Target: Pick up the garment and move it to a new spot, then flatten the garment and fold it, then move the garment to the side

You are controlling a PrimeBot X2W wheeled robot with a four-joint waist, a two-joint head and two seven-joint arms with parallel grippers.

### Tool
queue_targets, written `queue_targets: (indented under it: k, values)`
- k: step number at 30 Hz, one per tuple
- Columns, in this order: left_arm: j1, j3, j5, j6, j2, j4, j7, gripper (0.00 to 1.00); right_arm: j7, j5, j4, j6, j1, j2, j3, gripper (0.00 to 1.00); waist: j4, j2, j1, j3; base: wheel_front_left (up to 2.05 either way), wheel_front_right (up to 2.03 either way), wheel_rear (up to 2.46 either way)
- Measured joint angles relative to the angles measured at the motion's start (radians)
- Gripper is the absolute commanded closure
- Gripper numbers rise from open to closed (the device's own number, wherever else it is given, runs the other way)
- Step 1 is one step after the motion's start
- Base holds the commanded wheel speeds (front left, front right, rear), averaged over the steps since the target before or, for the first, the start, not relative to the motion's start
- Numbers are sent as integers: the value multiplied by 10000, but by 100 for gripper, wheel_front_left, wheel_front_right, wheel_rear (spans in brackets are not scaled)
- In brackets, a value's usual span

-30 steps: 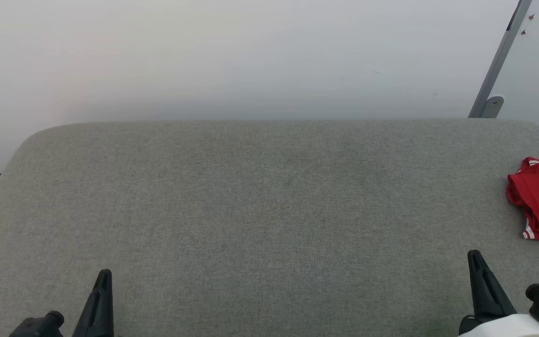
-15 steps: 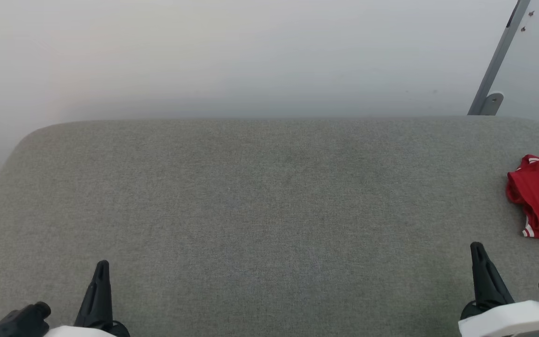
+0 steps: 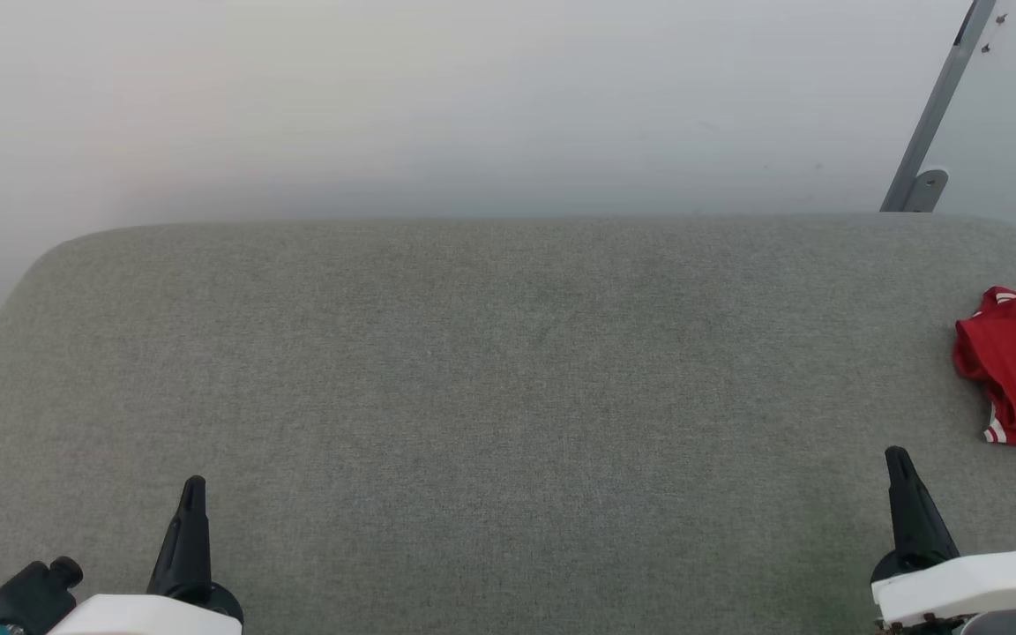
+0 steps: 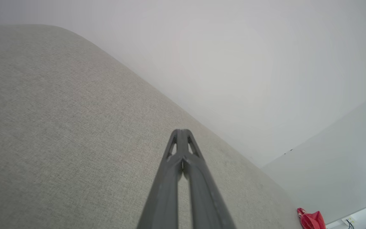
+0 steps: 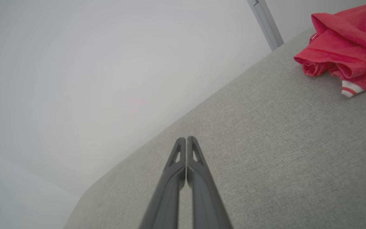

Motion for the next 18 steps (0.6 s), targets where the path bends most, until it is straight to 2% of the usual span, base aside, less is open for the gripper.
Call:
queue_targets:
  k: [18]
  values:
    - [-420,134,-2069,0,-196,211,581,100,583,2088,96,0,-388,136,-119,100,-40,0,0,95,0,0,0]
